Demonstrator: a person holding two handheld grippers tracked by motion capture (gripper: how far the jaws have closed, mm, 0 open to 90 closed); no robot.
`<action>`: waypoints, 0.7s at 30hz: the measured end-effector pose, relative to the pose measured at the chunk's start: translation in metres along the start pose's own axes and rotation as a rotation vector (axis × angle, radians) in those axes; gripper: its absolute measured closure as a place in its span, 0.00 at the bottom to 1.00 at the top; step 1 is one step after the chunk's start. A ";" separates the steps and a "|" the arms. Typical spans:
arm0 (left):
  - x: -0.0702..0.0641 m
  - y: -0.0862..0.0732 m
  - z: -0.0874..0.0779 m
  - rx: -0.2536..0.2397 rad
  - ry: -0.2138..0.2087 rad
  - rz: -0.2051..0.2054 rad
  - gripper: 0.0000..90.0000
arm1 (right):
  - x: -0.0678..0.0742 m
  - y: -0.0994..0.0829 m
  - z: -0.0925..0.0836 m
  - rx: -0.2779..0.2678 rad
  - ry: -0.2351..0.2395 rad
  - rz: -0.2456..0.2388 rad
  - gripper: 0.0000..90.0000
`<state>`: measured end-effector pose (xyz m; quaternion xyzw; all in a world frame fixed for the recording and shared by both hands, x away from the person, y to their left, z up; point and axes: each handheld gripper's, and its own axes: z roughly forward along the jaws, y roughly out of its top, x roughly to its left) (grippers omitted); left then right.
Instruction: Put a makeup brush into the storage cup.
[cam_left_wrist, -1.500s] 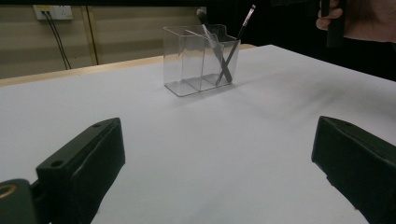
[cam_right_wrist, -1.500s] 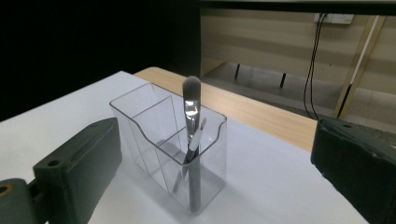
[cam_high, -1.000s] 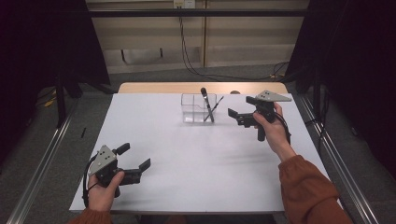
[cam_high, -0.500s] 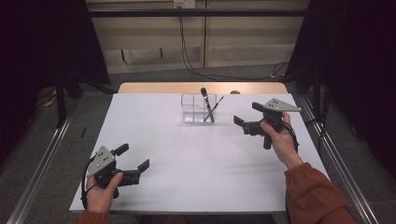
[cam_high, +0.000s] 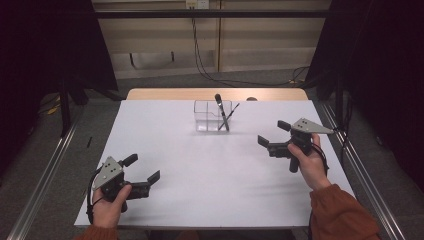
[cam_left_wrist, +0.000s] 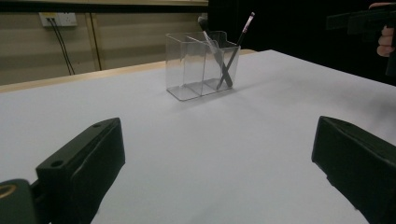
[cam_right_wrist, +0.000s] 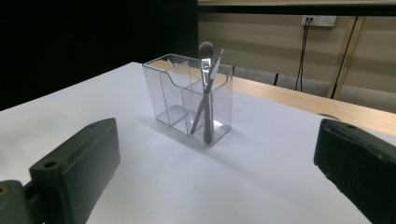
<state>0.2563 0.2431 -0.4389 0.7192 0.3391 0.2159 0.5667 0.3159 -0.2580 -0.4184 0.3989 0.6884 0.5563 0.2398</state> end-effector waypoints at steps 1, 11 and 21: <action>0.000 0.000 0.000 0.002 0.000 0.006 0.03 | 0.000 -0.002 -0.002 -0.006 -0.005 0.002 0.00; 0.000 -0.001 -0.001 0.003 0.004 -0.001 0.03 | 0.003 -0.014 -0.019 -0.003 -0.016 0.002 0.00; -0.001 -0.001 0.000 0.004 0.002 0.003 0.03 | 0.005 -0.031 -0.043 0.002 -0.043 0.010 0.00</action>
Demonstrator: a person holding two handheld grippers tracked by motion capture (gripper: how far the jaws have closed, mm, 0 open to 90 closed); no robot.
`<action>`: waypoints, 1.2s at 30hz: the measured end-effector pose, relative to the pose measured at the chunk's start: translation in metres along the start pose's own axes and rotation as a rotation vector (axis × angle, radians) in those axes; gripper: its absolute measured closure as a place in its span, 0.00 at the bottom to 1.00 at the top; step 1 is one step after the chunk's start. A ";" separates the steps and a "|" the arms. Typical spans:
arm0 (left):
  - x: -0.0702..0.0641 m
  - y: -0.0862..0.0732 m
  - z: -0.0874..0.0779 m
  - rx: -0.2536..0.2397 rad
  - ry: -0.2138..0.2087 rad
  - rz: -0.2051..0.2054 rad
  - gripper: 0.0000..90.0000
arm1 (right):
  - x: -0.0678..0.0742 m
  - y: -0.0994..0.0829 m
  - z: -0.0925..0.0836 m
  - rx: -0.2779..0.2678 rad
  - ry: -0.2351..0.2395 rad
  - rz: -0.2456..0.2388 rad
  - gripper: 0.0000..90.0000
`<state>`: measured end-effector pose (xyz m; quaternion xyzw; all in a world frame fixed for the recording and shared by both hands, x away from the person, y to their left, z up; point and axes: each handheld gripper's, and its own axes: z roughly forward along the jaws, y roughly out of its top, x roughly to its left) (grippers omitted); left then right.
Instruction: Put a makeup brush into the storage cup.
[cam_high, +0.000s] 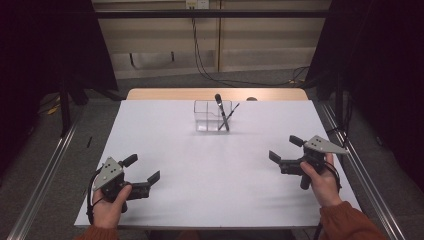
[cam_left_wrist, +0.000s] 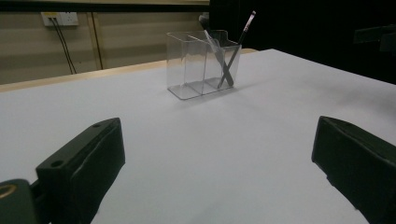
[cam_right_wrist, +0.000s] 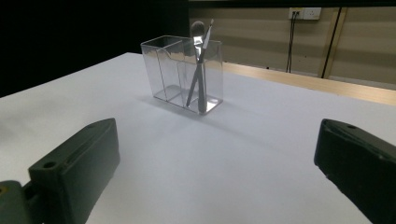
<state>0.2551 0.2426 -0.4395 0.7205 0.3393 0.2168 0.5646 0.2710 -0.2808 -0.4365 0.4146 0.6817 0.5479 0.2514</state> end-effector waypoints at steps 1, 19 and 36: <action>0.000 0.000 0.000 0.001 0.001 0.002 0.03 | 0.000 -0.002 -0.002 -0.001 -0.005 -0.004 0.00; -0.002 -0.001 -0.002 0.004 0.008 0.001 0.03 | 0.009 -0.024 -0.028 0.016 -0.010 -0.037 0.00; -0.005 -0.001 -0.003 0.007 0.005 -0.002 0.03 | 0.013 -0.036 -0.061 0.008 -0.018 -0.036 0.00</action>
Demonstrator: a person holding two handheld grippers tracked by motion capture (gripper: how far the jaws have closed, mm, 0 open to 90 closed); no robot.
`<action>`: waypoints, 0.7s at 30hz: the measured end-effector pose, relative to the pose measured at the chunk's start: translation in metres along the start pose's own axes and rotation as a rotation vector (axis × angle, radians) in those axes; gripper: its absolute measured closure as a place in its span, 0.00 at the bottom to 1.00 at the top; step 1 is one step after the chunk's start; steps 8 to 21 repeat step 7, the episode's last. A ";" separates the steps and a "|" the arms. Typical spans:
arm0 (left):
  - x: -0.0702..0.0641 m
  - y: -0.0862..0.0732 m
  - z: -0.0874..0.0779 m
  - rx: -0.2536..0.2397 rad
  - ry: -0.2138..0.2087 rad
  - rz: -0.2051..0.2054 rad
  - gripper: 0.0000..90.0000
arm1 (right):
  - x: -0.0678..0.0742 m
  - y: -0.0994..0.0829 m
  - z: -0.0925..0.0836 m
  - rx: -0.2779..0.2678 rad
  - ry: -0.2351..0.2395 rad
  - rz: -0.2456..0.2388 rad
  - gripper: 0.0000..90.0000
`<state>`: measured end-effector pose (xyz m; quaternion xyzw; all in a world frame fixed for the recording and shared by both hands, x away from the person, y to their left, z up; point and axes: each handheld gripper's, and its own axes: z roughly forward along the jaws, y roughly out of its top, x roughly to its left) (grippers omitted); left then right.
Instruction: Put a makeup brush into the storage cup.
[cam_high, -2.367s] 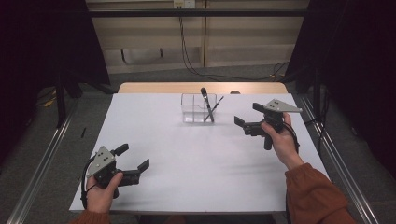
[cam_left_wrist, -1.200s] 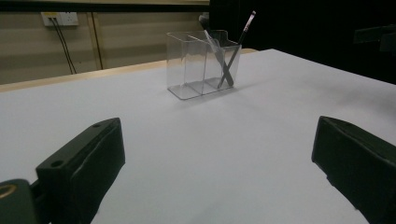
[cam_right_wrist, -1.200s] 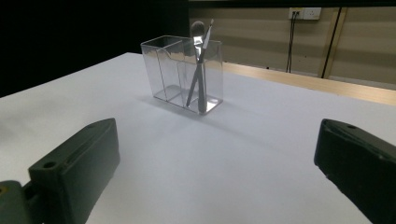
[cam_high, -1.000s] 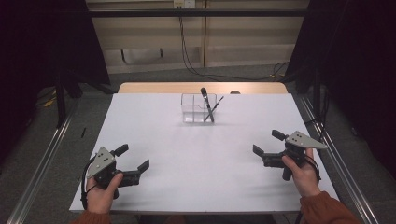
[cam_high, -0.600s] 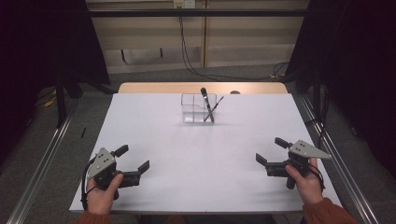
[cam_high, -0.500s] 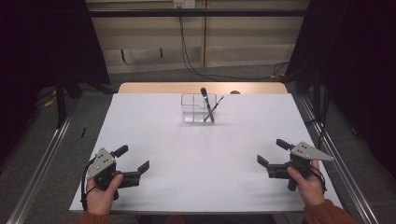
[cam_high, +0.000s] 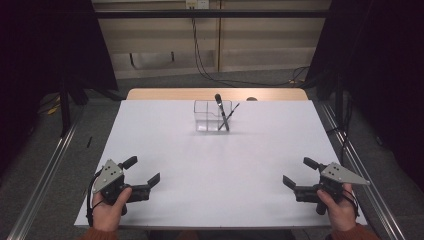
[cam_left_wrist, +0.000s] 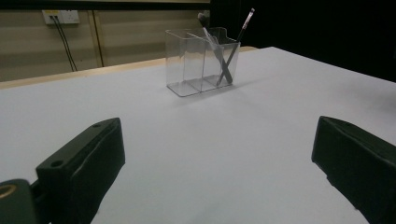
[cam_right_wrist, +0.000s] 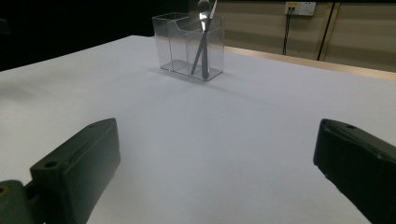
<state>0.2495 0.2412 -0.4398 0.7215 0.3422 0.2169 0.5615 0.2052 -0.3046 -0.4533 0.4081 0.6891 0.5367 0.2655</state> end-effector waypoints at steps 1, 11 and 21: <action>0.000 0.000 0.000 0.002 -0.004 0.001 0.03 | 0.000 0.000 0.000 -0.010 -0.006 -0.003 0.00; 0.003 0.000 -0.001 -0.004 0.001 -0.004 0.03 | 0.000 0.000 0.006 0.007 0.017 -0.014 0.00; 0.003 0.000 -0.001 -0.004 0.001 -0.004 0.03 | 0.000 0.000 0.006 0.007 0.017 -0.014 0.00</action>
